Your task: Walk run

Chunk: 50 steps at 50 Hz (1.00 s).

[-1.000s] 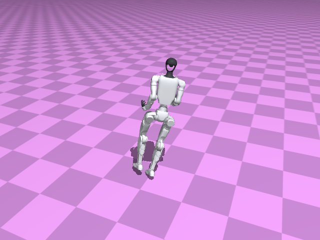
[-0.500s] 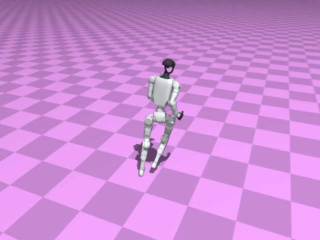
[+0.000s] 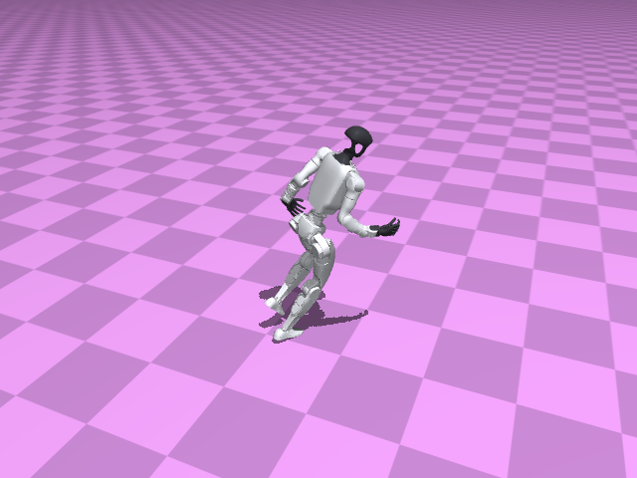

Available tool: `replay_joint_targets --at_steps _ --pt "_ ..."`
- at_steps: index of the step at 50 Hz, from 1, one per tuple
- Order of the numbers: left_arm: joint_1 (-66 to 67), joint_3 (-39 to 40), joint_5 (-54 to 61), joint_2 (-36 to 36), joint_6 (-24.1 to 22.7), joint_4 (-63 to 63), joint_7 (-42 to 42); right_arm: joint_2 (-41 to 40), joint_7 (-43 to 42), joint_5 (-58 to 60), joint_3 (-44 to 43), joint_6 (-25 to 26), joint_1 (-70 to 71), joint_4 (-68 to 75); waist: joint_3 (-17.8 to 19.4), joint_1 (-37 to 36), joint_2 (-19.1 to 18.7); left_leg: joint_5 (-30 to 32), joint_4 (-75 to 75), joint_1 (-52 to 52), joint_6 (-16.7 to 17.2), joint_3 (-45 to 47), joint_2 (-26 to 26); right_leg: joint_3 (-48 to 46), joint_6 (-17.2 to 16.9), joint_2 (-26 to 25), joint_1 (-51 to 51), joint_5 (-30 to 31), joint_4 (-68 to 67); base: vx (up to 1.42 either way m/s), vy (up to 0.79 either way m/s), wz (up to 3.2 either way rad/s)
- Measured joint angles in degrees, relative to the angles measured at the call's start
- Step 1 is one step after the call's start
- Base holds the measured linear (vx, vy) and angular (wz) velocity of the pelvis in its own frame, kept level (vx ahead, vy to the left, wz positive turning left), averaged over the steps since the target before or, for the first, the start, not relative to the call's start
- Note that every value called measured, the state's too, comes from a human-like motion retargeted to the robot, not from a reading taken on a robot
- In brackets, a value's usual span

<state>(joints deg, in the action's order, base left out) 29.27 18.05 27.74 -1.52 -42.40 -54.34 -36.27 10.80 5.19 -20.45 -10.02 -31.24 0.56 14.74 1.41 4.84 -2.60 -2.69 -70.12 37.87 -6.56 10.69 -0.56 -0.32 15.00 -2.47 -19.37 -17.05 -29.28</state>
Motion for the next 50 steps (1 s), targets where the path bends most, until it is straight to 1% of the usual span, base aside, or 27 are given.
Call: replay_joint_targets --at_steps 3,5,7,8,10,12,13,15,17,18,20,22,23,25,27,28,30,32,33,35,37,39,40,42,45,47,50 --pt "2.70 5.23 3.15 4.33 -0.30 2.84 -1.34 3.82 -0.78 4.34 1.56 -0.04 -2.74 -2.10 0.50 -8.15 4.00 -3.45 15.89 6.04 -0.27 6.92 -4.48 4.46 0.00 -3.06 10.03 20.14 10.55 1.71 -0.69 -2.95" --pt "3.50 5.17 5.37 5.60 -1.07 5.07 -0.28 4.11 -0.97 9.30 1.62 0.54 -6.57 -1.66 1.28 -12.29 7.34 -2.87 32.71 5.68 4.64 7.20 -3.73 3.43 0.00 -1.73 17.04 37.11 14.56 1.98 -0.82 -2.33" --pt "2.04 2.75 7.74 5.13 -2.08 6.65 1.78 2.74 -0.99 15.32 0.92 2.38 -11.24 1.21 3.21 -13.87 8.93 -3.70 47.56 1.66 12.13 4.83 -3.31 -2.90 -1.12 -0.18 21.84 47.05 9.97 1.89 -0.64 -1.19" --pt "0.15 1.03 8.85 4.41 -2.36 7.58 2.26 1.76 -1.71 18.06 0.74 3.45 -12.88 3.53 4.46 -11.89 9.38 -5.48 51.53 -0.68 13.98 5.39 -1.78 -8.07 -2.89 2.27 22.34 47.05 2.07 1.79 -0.45 0.31" --pt "-4.72 -2.97 10.10 1.58 -2.38 11.27 2.77 -0.64 -4.35 21.67 1.25 3.80 -14.24 9.50 6.83 -5.61 9.53 -9.66 53.11 -4.01 14.13 5.89 -0.56 -16.76 -3.54 5.17 22.72 47.05 -13.26 1.88 -0.46 1.04" --pt "-9.15 -7.49 9.75 -2.46 -2.13 17.55 4.55 -3.02 -4.85 22.53 1.94 2.72 -15.94 16.58 9.23 -1.23 6.22 -2.01 51.71 -8.00 14.63 -1.10 -1.56 -14.65 -4.34 -4.85 21.64 47.05 -19.56 1.90 -0.49 0.67" --pt "-11.04 -9.77 9.58 -4.73 -1.91 21.22 5.88 -4.26 -3.57 23.11 1.82 1.97 -17.56 20.42 9.64 2.27 3.90 -3.92 47.22 -8.94 12.82 -5.07 -3.35 -18.49 -3.54 -9.21 20.40 47.05 -20.93 1.75 -0.44 0.44" --pt "-17.24 -16.15 10.54 -8.89 -2.38 25.78 8.45 -5.64 -0.16 24.17 0.83 2.73 -22.24 29.48 9.94 2.05 2.22 -8.78 38.11 -8.79 17.07 -19.66 -2.68 -22.27 -0.62 -11.17 14.23 40.17 -32.28 1.88 -0.44 -0.65" --pt "-30.05 -14.04 14.60 -11.67 2.67 24.86 4.24 -5.41 4.64 21.68 2.34 3.24 -27.21 35.73 7.73 3.36 1.53 -16.14 32.21 -10.75 14.76 -3.84 -12.56 -22.73 -2.71 -9.69 0.56 29.09 -41.86 1.86 -0.62 -0.60" --pt "-33.83 -12.97 16.66 -11.98 6.41 25.33 0.82 -5.56 8.30 20.65 1.99 3.29 -30.40 36.99 5.72 4.87 1.39 -18.44 32.81 -13.28 14.58 -3.27 -11.74 -25.26 -3.40 -7.93 -4.98 24.27 -42.25 1.82 -0.78 0.19" --pt "-38.49 -15.88 19.00 -9.51 6.92 28.03 -0.96 -6.15 12.53 20.79 0.95 3.26 -35.96 36.25 2.90 8.68 2.11 -19.26 36.13 -17.96 14.42 -5.19 -6.90 -27.77 -4.17 -1.11 -15.58 16.77 -41.10 1.85 -0.94 0.36" --pt "-39.72 -16.21 19.59 -9.64 5.36 32.24 0.27 -6.42 12.52 23.54 -2.18 2.71 -39.51 34.20 0.58 12.33 2.49 -13.33 44.25 -25.40 14.30 -1.50 -4.92 -27.09 -4.47 6.18 -23.36 12.96 -34.38 1.65 -0.86 -0.16" --pt "-39.44 -15.87 19.28 -10.09 4.74 34.00 0.67 -6.41 11.82 24.38 -3.32 2.13 -40.33 33.45 -0.23 14.90 1.74 -7.12 49.68 -29.81 15.30 -1.09 -3.68 -27.82 -4.74 9.00 -25.97 12.32 -29.01 1.61 -0.83 -0.22" --pt "-37.49 -15.18 17.33 -9.44 4.07 36.07 0.92 -6.39 9.80 23.57 -4.39 0.25 -40.86 32.04 -1.25 20.75 -1.19 11.78 58.41 -37.68 19.37 -4.18 -2.43 -28.13 -6.08 11.55 -30.10 13.26 -16.49 1.68 -0.81 -0.15" --pt "-34.38 -14.86 15.62 -8.26 4.82 36.84 1.93 -6.35 7.42 20.79 -5.57 -2.03 -40.15 29.72 -1.73 24.16 -3.59 31.11 59.63 -42.23 21.55 -5.74 -1.74 -22.10 -8.91 10.25 -32.11 13.10 -3.39 1.76 -0.61 -0.72" --pt "-32.73 -14.86 14.62 -7.56 5.03 36.98 2.63 -6.54 5.71 19.65 -5.73 -2.78 -39.26 28.22 -1.02 25.13 -4.26 32.30 52.00 -41.81 21.56 -2.06 -3.00 -19.48 -9.35 9.25 -31.80 12.15 0.74 1.78 -0.62 -1.51" --pt "-29.57 -15.04 12.91 -7.11 4.49 36.57 3.28 -8.25 1.93 18.45 -5.26 -3.66 -36.12 25.14 1.71 25.46 -5.45 32.69 38.29 -42.68 21.11 -3.33 -6.45 -20.67 -8.62 6.02 -26.84 9.90 7.37 1.97 -0.92 -1.83" --pt "-27.62 -16.63 10.57 -6.80 1.88 35.02 4.61 -9.99 -3.42 18.72 -3.80 -4.24 -30.64 21.01 3.43 26.73 -3.96 32.69 33.15 -44.16 21.03 -7.33 -0.20 -21.37 -4.59 8.93 -21.18 13.23 9.84 2.07 -0.60 -0.70" --pt "-27.12 -17.22 8.92 -6.63 0.59 33.63 5.00 -10.22 -6.12 19.00 -2.89 -4.37 -27.08 18.90 3.39 28.09 -1.99 32.69 31.78 -45.05 19.43 -7.46 4.38 -19.08 -1.15 14.18 -19.56 16.25 6.99 1.94 -0.11 -0.59" --pt "-23.58 -15.14 3.78 -6.55 -1.14 29.92 3.14 -9.84 -10.81 19.32 0.76 -4.83 -21.40 15.01 1.12 24.21 2.63 27.98 21.78 -41.88 12.98 -2.51 13.26 -9.58 0.00 14.93 -20.16 6.81 -6.34 2.26 -0.45 -2.05" --pt "-16.16 -13.19 -2.18 -7.12 -1.87 23.43 -0.27 -10.50 -15.05 16.66 5.16 -4.36 -15.88 12.71 0.16 17.55 4.00 14.89 1.67 -31.98 1.62 4.21 8.70 -4.52 0.00 12.50 -16.87 0.64 -13.44 2.44 -0.96 -2.80" --pt "-10.96 -13.12 -2.65 -6.57 -0.56 18.53 -4.02 -11.86 -11.47 10.15 4.67 -3.40 -8.73 9.95 -1.35 8.45 1.21 2.94 -10.78 -16.32 -2.36 2.05 2.59 -3.68 0.00 4.85 -11.50 -0.54 -9.78 1.87 -0.57 -2.78" --pt "-8.57 -11.89 -0.78 -4.90 0.95 17.33 -6.77 -11.92 -9.44 6.94 6.47 -3.03 -5.74 7.80 -2.43 5.68 1.47 -0.85 -10.45 -11.39 -5.07 3.56 0.71 -1.41 0.00 2.68 -7.97 -0.46 -6.64 2.22 -0.65 -3.01" --pt "-2.58 -8.48 2.77 -2.53 3.32 17.54 -9.75 -9.96 -7.45 3.06 8.52 -3.19 -5.26 1.72 -3.84 -0.11 1.23 -4.59 -5.80 -1.71 -5.12 3.72 -1.61 1.99 0.00 -1.85 -0.59 6.57 0.74 2.65 -0.68 -3.02" --pt "3.48 -1.63 0.98 2.11 1.38 19.28 -9.35 -4.58 -10.39 4.18 10.03 -4.10 -6.05 -5.67 -4.00 -11.13 5.41 -3.97 16.10 4.19 2.50 5.90 0.06 6.51 0.00 -2.74 11.39 30.05 11.32 1.70 -0.64 -3.26" --pt "6.03 0.51 -0.09 4.16 -1.78 20.68 -6.21 -2.34 -11.11 8.90 7.99 -2.47 -8.84 -8.07 -2.46 -14.13 6.87 -3.81 34.08 2.07 6.26 7.45 -2.83 2.29 -0.76 -2.87 18.32 45.62 12.73 2.63 -0.74 -2.00" --pt "3.51 0.82 1.77 5.27 -4.14 21.79 0.94 -0.91 -12.87 17.38 4.52 1.99 -11.88 -7.38 3.02 -11.06 7.08 -5.65 54.60 -4.59 15.37 2.59 2.06 -11.12 -4.94 4.33 22.86 47.05 -7.48 2.10 -0.28 -0.19"
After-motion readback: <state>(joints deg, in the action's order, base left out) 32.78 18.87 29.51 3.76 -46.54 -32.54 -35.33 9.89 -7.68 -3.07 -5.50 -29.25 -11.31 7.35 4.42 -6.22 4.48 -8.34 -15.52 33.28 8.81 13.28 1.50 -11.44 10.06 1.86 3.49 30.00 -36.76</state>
